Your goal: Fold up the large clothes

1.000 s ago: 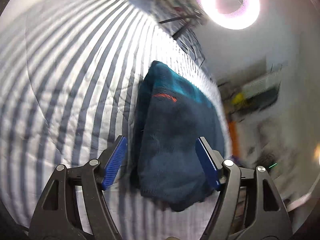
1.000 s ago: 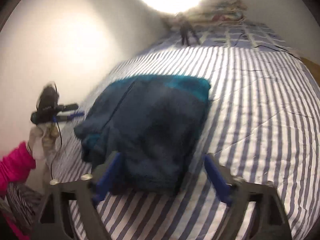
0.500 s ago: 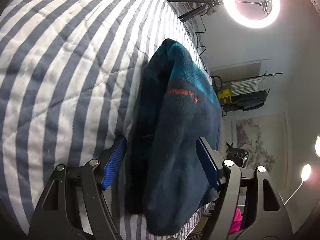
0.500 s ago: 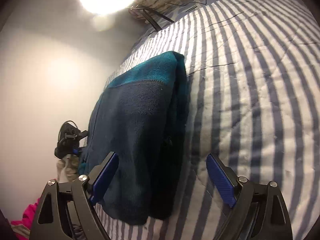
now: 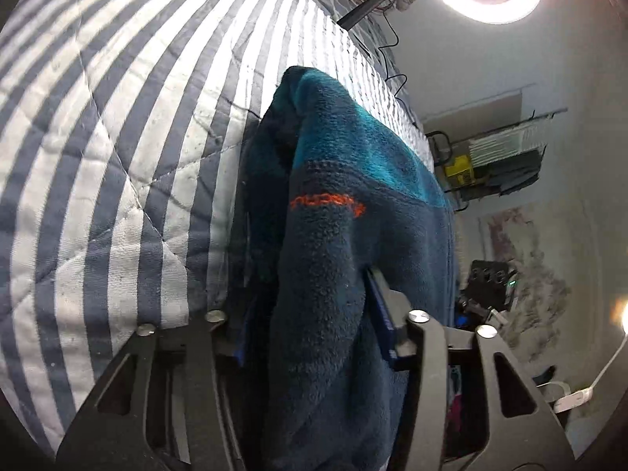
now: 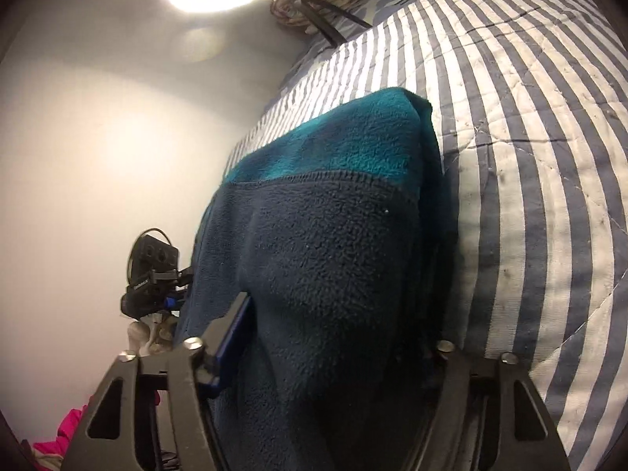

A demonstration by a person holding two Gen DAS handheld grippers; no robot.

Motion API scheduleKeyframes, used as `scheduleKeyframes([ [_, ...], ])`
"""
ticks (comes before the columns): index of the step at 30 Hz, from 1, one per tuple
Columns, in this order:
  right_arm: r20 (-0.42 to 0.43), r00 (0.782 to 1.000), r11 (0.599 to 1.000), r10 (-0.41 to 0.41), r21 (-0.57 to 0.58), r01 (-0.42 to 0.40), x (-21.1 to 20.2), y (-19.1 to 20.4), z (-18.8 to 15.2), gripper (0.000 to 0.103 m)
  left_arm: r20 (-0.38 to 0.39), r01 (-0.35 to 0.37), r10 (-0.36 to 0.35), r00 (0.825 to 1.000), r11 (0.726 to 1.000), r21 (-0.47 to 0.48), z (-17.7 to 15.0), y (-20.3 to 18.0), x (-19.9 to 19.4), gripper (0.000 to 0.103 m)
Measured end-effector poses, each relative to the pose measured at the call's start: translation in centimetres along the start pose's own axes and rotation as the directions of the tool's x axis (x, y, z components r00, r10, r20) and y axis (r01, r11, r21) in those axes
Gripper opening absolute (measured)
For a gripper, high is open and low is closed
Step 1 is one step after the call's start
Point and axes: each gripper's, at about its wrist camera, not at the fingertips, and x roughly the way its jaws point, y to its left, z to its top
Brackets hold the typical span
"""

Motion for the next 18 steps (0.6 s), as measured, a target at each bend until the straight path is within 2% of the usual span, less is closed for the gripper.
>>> scheduleKeyframes([
  [3,0.003,1.000,1.000,-0.023,-0.016,0.023,-0.4,0.6,-0.2,0.051,0.023,-0.055,0.053,0.998,0.995,0.078,-0.3,-1.7,-0.4,0.034],
  [7,0.016,0.995,0.993,-0.094,-0.077,0.095,-0.7,2.4,0.1,0.041,0.054,-0.097,0.091,0.994,0.987,0.125,-0.7,-3.2,-0.9,0.030],
  [13,0.040,0.979,0.960,-0.201,-0.189,0.205,-0.9,6.0,0.6,0.035,0.094,-0.138,0.121,0.988,0.971,0.196,-1.9,-6.2,-2.1,0.028],
  [18,0.052,0.958,0.922,-0.282,-0.263,0.285,-2.1,8.0,0.5,0.033,0.088,-0.146,0.128,0.988,0.958,0.245,-2.2,-9.1,-1.2,0.027],
])
